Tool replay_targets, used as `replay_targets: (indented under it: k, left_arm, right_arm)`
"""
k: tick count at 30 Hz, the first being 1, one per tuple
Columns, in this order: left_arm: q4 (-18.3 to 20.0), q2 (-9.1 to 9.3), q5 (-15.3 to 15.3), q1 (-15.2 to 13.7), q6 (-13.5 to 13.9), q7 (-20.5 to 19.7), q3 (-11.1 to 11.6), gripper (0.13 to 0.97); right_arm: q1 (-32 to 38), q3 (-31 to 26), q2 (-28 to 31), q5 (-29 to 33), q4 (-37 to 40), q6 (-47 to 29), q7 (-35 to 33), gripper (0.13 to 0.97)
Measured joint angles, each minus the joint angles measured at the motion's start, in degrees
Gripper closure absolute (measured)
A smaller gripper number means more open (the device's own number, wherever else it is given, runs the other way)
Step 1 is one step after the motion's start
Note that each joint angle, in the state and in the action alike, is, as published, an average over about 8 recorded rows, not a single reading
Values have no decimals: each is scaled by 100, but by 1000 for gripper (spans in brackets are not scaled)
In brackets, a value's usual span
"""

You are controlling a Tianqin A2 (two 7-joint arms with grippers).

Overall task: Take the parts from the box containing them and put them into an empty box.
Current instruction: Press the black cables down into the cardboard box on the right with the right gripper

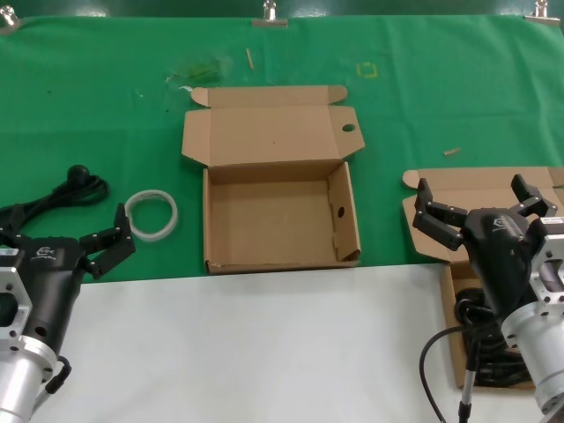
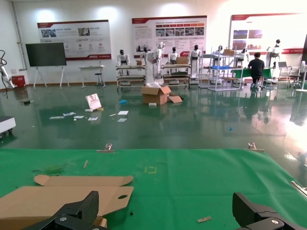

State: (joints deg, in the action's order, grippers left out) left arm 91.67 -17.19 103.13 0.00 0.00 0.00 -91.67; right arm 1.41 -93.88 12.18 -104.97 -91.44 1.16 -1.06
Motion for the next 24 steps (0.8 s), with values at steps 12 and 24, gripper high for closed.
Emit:
replay_targets:
  k: [12,24]
  left_arm:
    - [0,0,0,0,0,0,0,132]
    - [0,0,0,0,0,0,0,132]
  right_arm:
    - [0,0,0,0,0,0,0,129]
    - [-4,-7,0,-9,-5,12,-4,129]
